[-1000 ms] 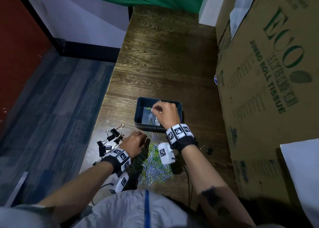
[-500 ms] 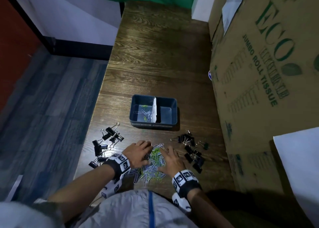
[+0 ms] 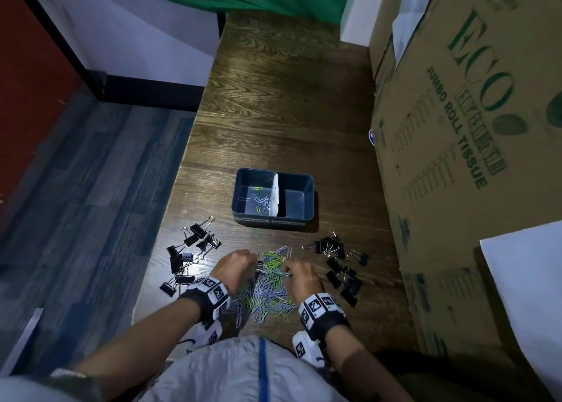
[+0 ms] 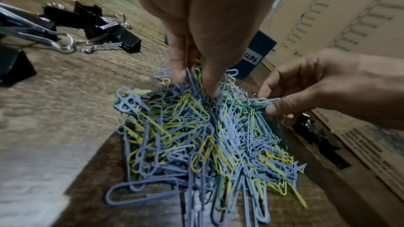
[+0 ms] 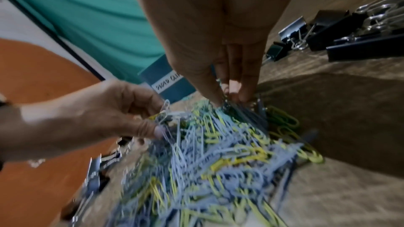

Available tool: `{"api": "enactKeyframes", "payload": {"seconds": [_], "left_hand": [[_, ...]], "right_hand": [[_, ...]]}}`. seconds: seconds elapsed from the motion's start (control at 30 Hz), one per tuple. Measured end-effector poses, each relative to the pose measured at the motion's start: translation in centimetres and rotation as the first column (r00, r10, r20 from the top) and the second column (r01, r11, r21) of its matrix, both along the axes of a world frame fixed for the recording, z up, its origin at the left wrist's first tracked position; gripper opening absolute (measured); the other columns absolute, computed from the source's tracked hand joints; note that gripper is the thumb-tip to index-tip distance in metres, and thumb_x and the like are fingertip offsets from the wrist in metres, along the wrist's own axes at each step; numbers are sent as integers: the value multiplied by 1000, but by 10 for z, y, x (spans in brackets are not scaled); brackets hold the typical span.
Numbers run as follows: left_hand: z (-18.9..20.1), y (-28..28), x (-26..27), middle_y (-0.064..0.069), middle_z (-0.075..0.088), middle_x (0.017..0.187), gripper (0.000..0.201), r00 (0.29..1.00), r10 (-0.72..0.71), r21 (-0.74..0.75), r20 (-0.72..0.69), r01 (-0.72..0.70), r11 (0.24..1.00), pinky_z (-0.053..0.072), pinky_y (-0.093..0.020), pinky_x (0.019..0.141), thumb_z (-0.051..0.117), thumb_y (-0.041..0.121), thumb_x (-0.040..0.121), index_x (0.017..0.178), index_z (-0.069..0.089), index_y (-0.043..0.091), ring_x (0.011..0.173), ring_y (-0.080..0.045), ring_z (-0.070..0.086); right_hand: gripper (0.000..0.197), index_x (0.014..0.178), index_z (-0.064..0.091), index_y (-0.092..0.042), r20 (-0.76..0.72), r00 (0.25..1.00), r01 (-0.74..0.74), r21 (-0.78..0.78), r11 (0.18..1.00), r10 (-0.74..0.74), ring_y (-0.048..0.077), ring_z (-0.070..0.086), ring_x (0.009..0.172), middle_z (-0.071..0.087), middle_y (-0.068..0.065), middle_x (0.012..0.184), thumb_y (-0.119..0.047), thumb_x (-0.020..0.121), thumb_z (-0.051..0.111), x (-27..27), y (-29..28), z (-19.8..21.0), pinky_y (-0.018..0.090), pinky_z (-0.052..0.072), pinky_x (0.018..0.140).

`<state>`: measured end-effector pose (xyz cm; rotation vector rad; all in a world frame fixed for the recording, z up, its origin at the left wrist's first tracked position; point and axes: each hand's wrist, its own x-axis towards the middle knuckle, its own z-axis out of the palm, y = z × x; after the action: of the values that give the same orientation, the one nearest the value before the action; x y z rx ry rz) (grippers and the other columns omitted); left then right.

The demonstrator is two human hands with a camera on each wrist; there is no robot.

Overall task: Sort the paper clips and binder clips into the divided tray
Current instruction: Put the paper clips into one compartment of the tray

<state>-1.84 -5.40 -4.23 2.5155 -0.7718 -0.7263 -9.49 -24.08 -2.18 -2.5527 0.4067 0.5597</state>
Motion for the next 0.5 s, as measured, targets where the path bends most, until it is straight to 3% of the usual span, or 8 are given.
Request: {"api": "enactKeyframes", "payload": {"seconds": [0.1, 0.2, 0.27, 0.37, 0.43, 0.5], "left_hand": [[7, 4, 2, 3, 65, 91, 15, 998, 48, -53, -27, -49, 997, 45, -10, 57, 66, 15, 88, 102, 66, 19, 70, -7, 59], [21, 7, 5, 3, 68, 85, 13, 998, 58, -152, 18, -55, 987, 48, -12, 66, 74, 16, 82, 94, 70, 15, 70, -8, 59], [31, 9, 9, 8, 64, 79, 13, 996, 84, -205, 39, -75, 976, 41, -5, 63, 76, 14, 79, 91, 71, 13, 68, -6, 57], [48, 9, 20, 12, 62, 80, 17, 990, 130, -282, 60, -108, 953, 39, -1, 60, 77, 12, 78, 94, 71, 13, 66, 5, 54], [64, 7, 32, 11, 65, 84, 17, 985, 152, -316, 77, -120, 941, 47, -7, 63, 75, 15, 80, 96, 70, 14, 70, 8, 56], [83, 4, 47, 5, 69, 87, 14, 985, 138, -334, 101, -97, 938, 55, -18, 67, 71, 17, 83, 97, 69, 15, 73, 0, 62]], "right_hand": [[27, 109, 74, -24, -48, 998, 39, 5, 999, -39, 21, 71, 86, 73, 8, 110, -5, 92, 64, 8, -4, 10, 32, 59, 79], [20, 110, 74, -16, -76, 996, 54, 26, 998, -52, 19, 69, 93, 72, 9, 114, -8, 94, 65, 12, -8, 14, 20, 54, 79], [18, 109, 74, -14, -76, 996, 53, 23, 998, -51, 20, 69, 96, 72, 9, 115, -8, 93, 65, 15, -12, 19, 22, 55, 84], [17, 107, 75, -14, -59, 997, 46, 24, 999, -45, 18, 68, 98, 72, 7, 114, -10, 93, 67, 19, -16, 27, 24, 55, 86], [16, 104, 76, -16, -46, 998, 41, 23, 999, -40, 17, 69, 96, 73, 5, 111, -10, 93, 67, 21, -19, 32, 22, 55, 83], [14, 102, 76, -16, -31, 999, 29, 30, 999, -29, 15, 69, 94, 73, 4, 110, -11, 92, 67, 22, -19, 38, 22, 56, 82]]}}
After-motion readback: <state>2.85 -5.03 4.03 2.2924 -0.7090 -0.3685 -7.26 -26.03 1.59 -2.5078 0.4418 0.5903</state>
